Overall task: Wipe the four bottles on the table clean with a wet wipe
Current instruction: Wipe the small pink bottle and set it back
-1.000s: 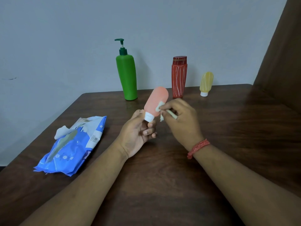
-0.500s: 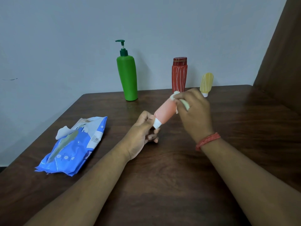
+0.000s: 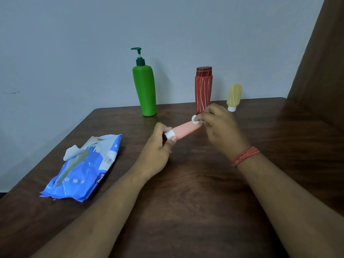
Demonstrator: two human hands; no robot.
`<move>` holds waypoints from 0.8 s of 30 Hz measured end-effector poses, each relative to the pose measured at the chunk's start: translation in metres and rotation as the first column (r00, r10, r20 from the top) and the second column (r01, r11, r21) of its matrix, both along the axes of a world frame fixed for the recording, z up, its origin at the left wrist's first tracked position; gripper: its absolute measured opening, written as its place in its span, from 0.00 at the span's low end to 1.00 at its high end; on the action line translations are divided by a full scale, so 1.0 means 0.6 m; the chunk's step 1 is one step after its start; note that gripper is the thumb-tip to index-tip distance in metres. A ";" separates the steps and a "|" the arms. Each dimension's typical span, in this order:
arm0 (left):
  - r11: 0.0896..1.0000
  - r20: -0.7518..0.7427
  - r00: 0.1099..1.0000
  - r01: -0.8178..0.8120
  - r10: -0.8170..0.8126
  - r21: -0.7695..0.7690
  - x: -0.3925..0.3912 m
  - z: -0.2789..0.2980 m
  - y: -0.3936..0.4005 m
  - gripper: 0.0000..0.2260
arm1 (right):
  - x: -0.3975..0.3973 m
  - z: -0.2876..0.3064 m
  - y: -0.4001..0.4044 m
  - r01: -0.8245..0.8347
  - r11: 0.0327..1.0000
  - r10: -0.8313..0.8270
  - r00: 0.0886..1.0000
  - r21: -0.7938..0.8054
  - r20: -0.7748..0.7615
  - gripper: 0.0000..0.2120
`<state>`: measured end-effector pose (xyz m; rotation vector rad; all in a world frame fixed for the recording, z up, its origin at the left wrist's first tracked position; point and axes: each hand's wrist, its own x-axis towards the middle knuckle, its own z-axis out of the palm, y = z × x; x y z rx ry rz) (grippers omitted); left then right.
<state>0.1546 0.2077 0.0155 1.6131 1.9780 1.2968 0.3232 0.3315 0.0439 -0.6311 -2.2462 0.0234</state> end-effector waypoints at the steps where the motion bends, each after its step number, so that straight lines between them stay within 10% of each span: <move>1: 1.000 -0.060 0.998 -0.021 0.022 0.018 0.000 0.002 0.000 0.07 | 0.000 -0.004 0.001 0.013 0.998 -0.015 1.000 -0.053 -0.025 0.13; 24: 0.944 -0.771 0.635 0.276 -0.039 0.179 -0.002 0.010 0.000 0.12 | -0.016 0.004 -0.022 -0.293 0.942 0.292 0.956 -0.165 -0.030 0.11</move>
